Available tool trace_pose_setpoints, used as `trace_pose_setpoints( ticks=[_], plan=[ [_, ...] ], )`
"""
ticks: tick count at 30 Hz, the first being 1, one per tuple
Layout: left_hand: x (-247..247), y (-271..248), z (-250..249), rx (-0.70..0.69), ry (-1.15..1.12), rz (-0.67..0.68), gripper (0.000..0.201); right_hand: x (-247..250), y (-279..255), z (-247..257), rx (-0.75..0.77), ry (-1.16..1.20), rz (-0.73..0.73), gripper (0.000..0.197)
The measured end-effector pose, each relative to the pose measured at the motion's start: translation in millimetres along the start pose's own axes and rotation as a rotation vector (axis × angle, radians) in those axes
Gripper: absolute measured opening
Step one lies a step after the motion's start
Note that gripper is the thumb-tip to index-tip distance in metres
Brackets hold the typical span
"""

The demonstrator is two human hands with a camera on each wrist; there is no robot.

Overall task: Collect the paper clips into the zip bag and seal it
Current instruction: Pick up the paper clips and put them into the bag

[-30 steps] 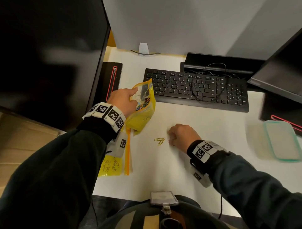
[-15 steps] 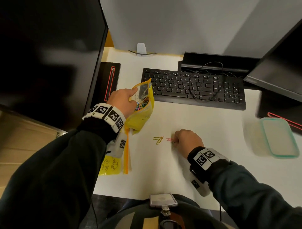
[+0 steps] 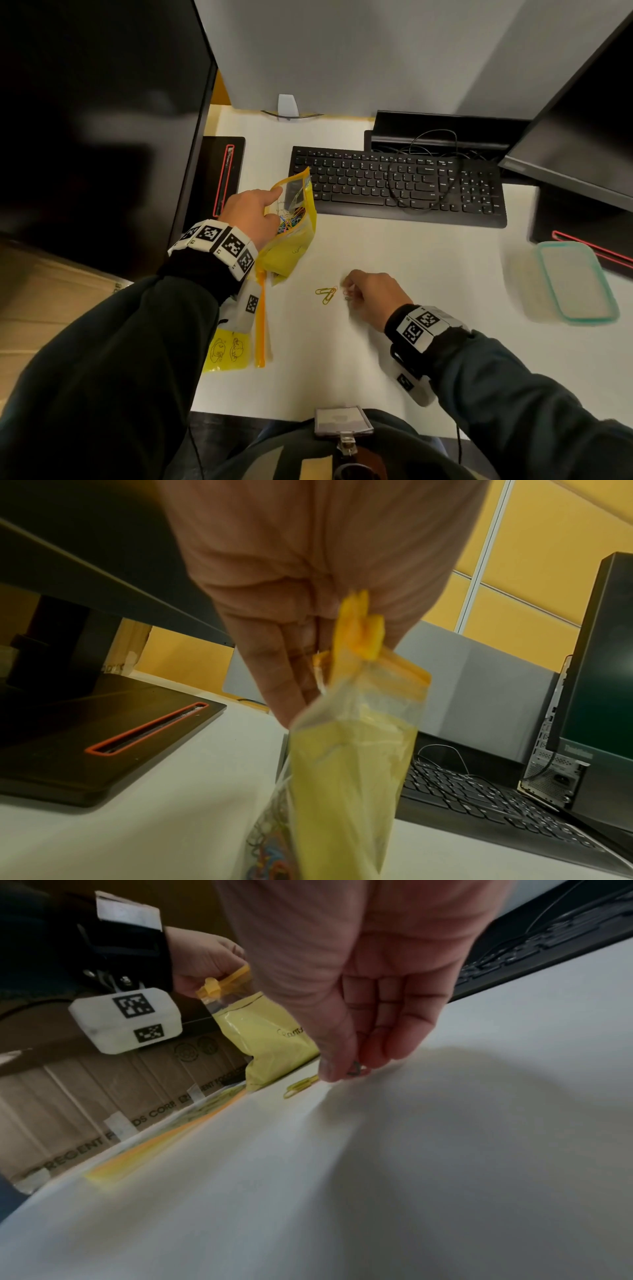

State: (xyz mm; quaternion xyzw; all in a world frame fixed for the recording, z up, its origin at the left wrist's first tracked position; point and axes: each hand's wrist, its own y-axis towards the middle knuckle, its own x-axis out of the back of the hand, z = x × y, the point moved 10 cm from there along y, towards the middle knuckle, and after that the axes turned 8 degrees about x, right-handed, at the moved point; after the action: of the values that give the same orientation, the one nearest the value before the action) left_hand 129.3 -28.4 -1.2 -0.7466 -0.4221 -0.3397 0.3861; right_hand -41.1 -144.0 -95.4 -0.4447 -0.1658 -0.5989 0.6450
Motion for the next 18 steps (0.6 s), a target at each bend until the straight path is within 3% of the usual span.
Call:
trace_pose_setpoints(
  ticks=[11, 18],
  plan=[
    [-3.3, 3.6, -2.0, 0.001, -0.004, 0.022, 0.048, -5.6, 19.2, 12.3, -0.005, -0.319, 0.142, 0.024],
    [-3.9, 5.3, -2.0, 0.002, -0.003, 0.031, 0.049, -10.6, 14.9, 23.6, 0.118, -0.453, 0.167, 0.025]
  ],
)
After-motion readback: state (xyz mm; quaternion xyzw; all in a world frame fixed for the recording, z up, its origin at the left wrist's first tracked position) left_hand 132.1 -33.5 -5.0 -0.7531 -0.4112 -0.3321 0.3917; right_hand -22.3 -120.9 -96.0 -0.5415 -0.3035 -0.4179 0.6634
